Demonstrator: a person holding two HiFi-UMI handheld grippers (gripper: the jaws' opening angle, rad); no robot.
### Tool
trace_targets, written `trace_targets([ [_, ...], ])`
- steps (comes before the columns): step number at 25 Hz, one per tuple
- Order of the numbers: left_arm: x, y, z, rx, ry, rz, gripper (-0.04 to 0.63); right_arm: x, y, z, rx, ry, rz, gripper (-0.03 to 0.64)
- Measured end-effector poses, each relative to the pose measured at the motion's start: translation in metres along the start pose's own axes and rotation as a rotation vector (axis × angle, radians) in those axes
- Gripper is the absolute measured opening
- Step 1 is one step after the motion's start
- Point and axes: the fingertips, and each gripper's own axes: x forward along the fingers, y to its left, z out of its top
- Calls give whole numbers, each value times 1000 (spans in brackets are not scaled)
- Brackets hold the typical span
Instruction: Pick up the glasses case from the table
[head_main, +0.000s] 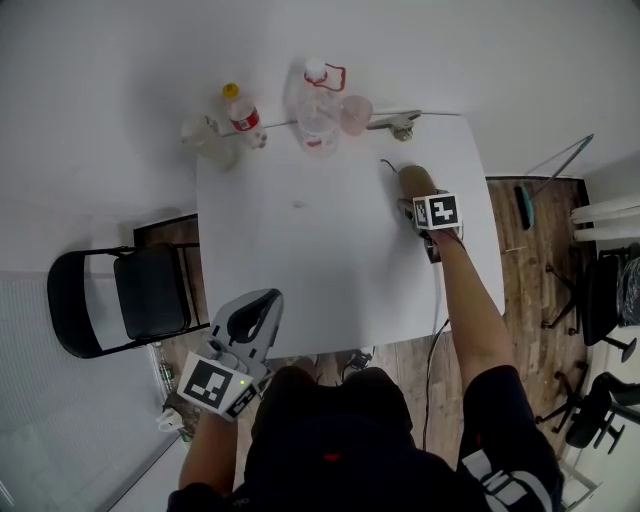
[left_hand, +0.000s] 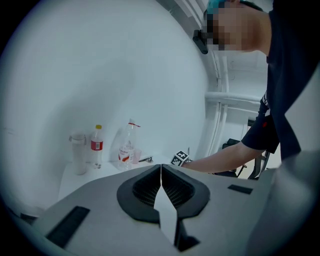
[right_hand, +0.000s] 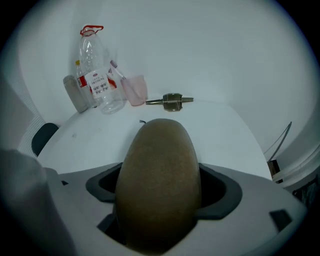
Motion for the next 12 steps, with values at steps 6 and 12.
trace_targets([
  [6,-6,7,-1,-9,3,7,26,-10,-4,6,13,-47,-33,408],
  [12,-1,-7,14,6,-32,-37,26,-85,16,25,35,-267,34,408],
])
